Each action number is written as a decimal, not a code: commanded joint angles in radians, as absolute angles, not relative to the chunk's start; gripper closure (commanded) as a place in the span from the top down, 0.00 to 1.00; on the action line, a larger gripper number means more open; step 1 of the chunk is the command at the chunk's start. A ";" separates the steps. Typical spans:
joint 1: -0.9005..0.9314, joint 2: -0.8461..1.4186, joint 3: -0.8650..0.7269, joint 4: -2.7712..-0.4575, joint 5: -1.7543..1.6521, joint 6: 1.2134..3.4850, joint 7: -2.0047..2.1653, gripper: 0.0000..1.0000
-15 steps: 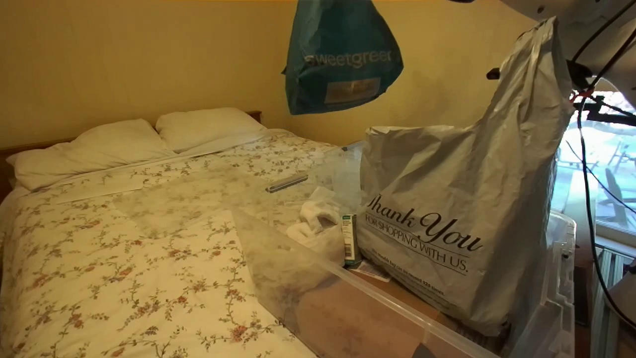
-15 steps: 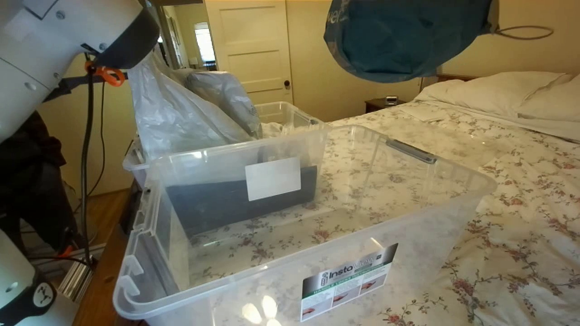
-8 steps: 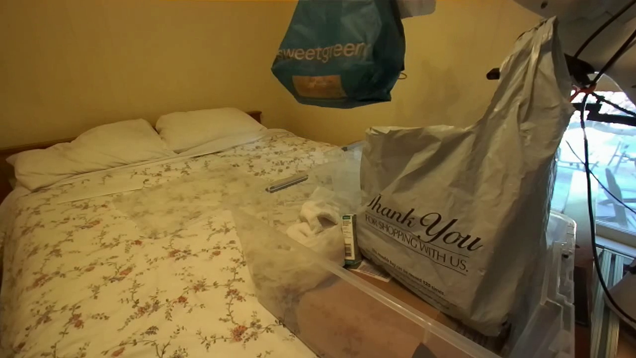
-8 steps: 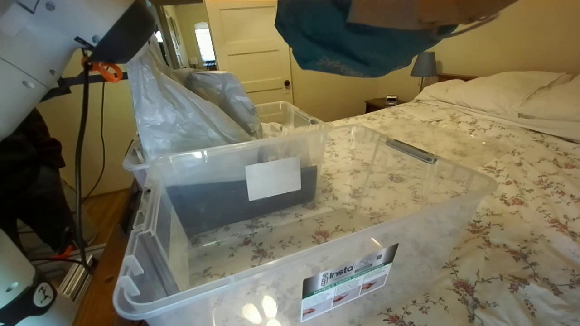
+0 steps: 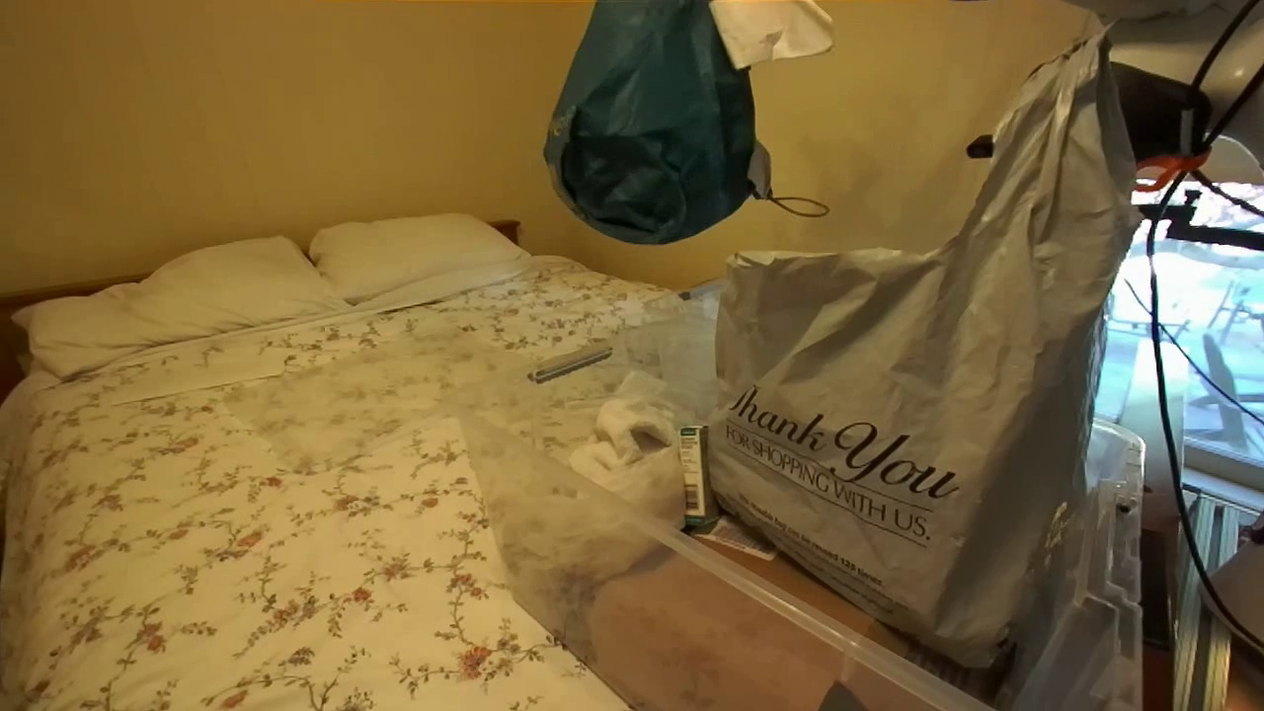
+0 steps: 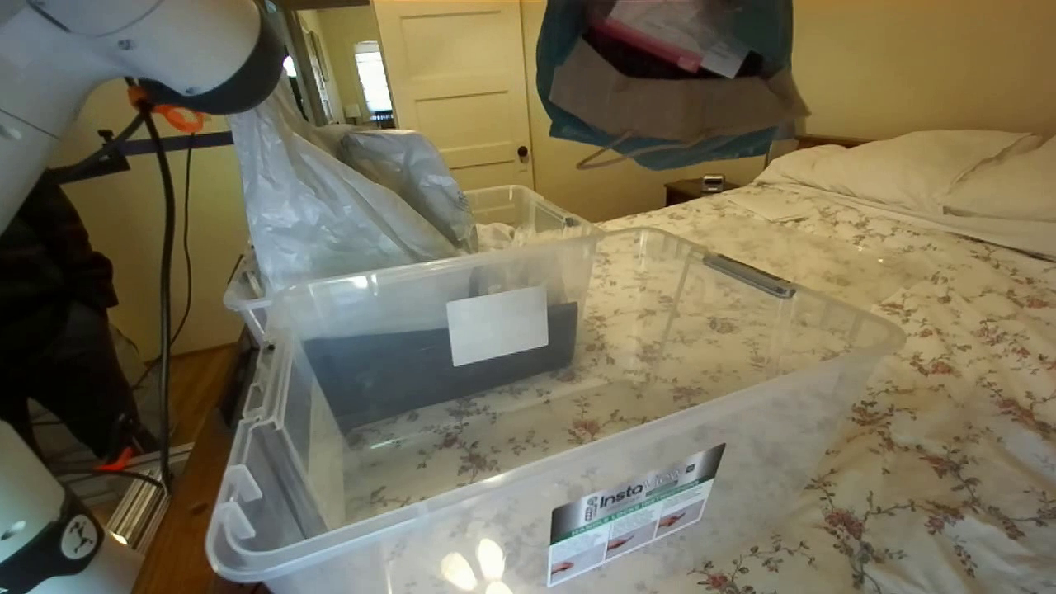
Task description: Put the green bag inside the basket
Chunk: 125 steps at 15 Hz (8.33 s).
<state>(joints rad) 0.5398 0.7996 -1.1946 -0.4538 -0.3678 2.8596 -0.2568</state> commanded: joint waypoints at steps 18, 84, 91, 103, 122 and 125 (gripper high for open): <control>0.314 0.632 -0.369 -0.655 -0.298 2.946 -0.866 1.00; 0.242 -0.306 -0.089 -2.059 -0.654 2.625 -0.614 1.00; 0.169 0.007 0.004 -1.853 -0.653 2.551 -0.740 1.00; -0.092 0.421 0.180 -1.407 -0.183 2.368 -1.459 1.00; -0.117 0.410 0.135 -1.344 -0.016 2.267 -1.609 1.00; -0.103 0.410 0.122 -1.354 -0.037 2.173 -1.615 1.00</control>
